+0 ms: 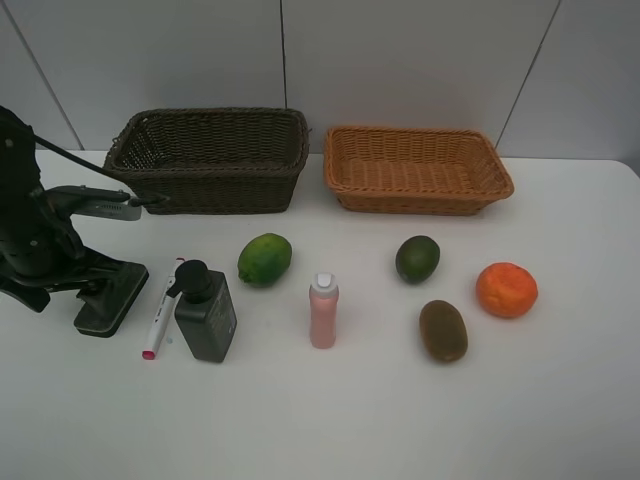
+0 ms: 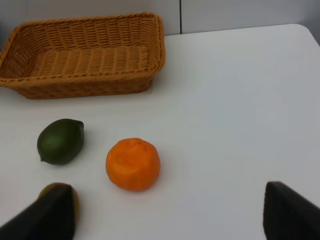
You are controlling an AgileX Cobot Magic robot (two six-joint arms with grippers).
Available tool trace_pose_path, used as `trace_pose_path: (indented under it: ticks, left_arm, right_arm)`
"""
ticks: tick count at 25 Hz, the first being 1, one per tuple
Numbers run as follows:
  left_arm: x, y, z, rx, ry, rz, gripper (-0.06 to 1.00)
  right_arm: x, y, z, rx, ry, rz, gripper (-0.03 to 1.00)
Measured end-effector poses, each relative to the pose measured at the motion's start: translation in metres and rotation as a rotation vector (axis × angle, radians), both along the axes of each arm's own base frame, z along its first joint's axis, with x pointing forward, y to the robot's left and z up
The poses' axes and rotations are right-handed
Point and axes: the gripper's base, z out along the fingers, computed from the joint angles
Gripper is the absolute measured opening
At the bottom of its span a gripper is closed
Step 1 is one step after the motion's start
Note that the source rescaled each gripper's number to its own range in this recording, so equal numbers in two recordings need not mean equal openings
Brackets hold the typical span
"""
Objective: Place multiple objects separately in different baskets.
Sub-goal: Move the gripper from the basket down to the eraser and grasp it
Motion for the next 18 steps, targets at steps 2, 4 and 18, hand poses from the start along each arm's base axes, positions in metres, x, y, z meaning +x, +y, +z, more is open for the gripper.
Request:
trace_pose_path:
  ticks: [2, 4, 18]
  left_arm:
    - [0.004, -0.001, -0.006, -0.009, -0.021, 0.003, 1.00]
    - [0.005, -0.001, -0.008, -0.013, -0.024, 0.007, 1.00]
    - [0.022, -0.005, -0.024, -0.059, -0.143, 0.039, 1.00]
  right_arm:
    - [0.000, 0.000, 0.000, 0.000, 0.000, 0.000, 0.86]
    - [0.000, 0.000, 0.000, 0.000, 0.000, 0.000, 0.86]
    - [0.000, 0.000, 0.000, 0.001, 0.000, 0.000, 0.86]
